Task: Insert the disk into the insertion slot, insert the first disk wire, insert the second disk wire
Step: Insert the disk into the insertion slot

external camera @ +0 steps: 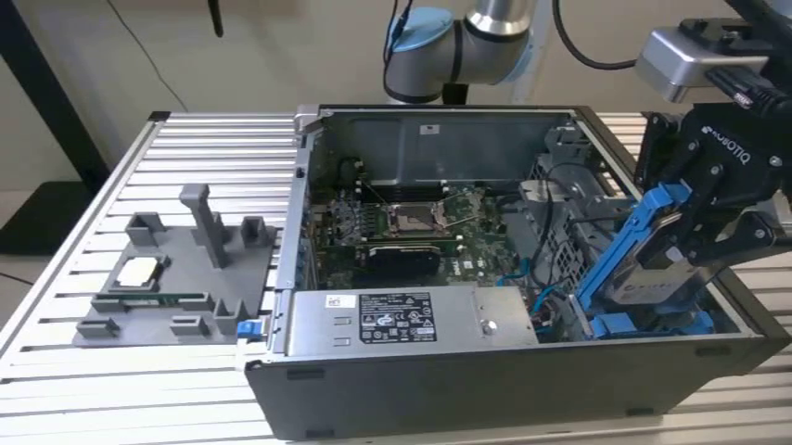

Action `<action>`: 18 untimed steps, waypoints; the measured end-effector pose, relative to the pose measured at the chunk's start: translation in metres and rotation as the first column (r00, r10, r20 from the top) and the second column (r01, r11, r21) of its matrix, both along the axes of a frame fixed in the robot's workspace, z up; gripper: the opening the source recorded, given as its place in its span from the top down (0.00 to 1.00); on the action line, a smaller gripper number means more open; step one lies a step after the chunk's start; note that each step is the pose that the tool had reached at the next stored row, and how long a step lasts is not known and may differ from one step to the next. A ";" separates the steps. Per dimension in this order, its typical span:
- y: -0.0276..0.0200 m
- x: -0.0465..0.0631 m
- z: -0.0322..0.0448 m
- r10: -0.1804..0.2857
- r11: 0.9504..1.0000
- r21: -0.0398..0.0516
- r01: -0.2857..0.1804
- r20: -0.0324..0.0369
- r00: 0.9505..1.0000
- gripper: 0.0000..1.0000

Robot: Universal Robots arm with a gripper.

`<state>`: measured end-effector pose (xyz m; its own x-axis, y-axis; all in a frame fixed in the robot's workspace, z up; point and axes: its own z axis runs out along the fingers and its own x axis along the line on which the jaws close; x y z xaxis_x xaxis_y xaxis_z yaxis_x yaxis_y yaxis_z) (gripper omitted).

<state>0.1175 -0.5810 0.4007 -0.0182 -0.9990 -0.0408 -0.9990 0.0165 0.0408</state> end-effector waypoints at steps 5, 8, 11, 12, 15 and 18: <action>0.0000 -0.001 -0.0090 0.000 1.000 0.000 0.000 0.000 1.000 0.67; 0.0000 -0.001 -0.0126 0.000 1.000 0.000 0.000 0.000 1.000 0.67; 0.0000 -0.001 -0.0106 0.000 1.000 0.000 0.000 0.000 1.000 0.60; 0.0000 -0.001 -0.0092 0.000 1.000 0.000 0.000 0.000 1.000 0.60; 0.0000 -0.001 -0.0030 0.000 1.000 0.000 0.000 0.000 1.000 0.60; 0.0008 -0.001 -0.0010 0.000 1.000 0.001 0.000 0.000 1.000 0.60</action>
